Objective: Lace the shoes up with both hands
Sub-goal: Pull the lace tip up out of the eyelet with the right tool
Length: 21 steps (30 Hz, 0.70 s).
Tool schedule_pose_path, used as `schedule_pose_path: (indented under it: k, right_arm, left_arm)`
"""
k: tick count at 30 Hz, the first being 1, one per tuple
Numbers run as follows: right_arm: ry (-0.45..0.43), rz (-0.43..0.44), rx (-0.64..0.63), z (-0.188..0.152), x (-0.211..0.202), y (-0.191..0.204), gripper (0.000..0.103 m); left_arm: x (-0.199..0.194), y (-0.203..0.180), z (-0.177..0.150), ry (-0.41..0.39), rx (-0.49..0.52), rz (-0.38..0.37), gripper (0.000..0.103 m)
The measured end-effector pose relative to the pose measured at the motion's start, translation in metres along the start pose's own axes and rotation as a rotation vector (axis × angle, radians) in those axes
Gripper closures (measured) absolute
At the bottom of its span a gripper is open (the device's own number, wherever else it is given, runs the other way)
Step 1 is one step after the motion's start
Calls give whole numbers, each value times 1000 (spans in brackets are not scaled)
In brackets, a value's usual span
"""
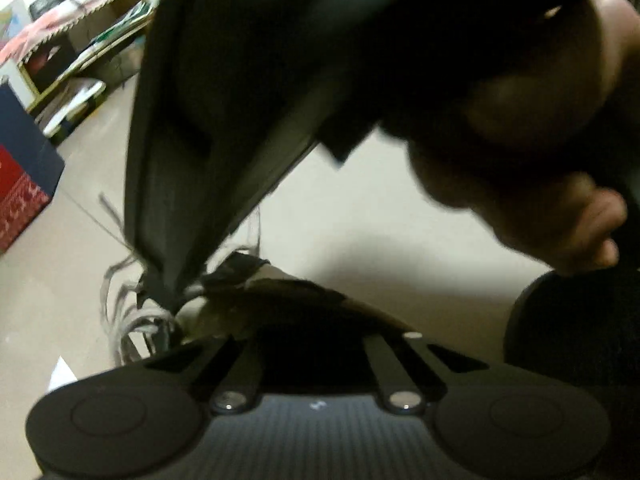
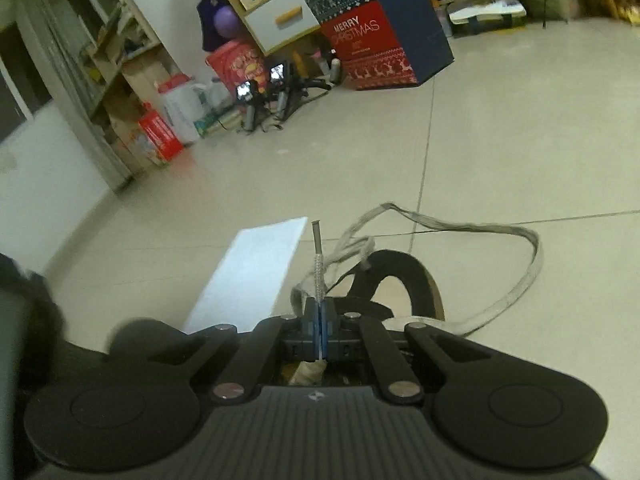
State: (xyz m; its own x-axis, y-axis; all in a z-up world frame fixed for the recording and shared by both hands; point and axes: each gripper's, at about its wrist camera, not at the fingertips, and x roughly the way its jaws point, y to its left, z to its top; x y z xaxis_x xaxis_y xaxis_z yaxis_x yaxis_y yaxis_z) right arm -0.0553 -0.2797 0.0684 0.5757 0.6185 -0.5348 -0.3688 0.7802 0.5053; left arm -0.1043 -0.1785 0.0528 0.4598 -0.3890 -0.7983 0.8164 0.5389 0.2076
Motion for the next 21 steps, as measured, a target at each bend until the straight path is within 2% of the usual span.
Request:
schedule_pose_path:
  k: [7, 11, 15, 18, 21]
  right_arm:
    - [-95, 215, 125, 13, -34, -5, 100]
    - [-275, 325, 158, 46, -92, 15, 100]
    - [-508, 356, 90, 97, -161, 40, 100]
    - [-657, 359, 19, 122, -201, 56, 101]
    - [-705, 380, -3, 128, -214, 62, 101]
  left_arm:
    - [-2, 2, -4, -6, -59, -6, 103]
    - [-2, 2, -5, -9, -57, -5, 103]
    - [2, 6, -1, -9, -53, -4, 103]
    - [5, 9, 0, -13, -47, -2, 103]
    - [3, 8, -1, -14, -48, -3, 103]
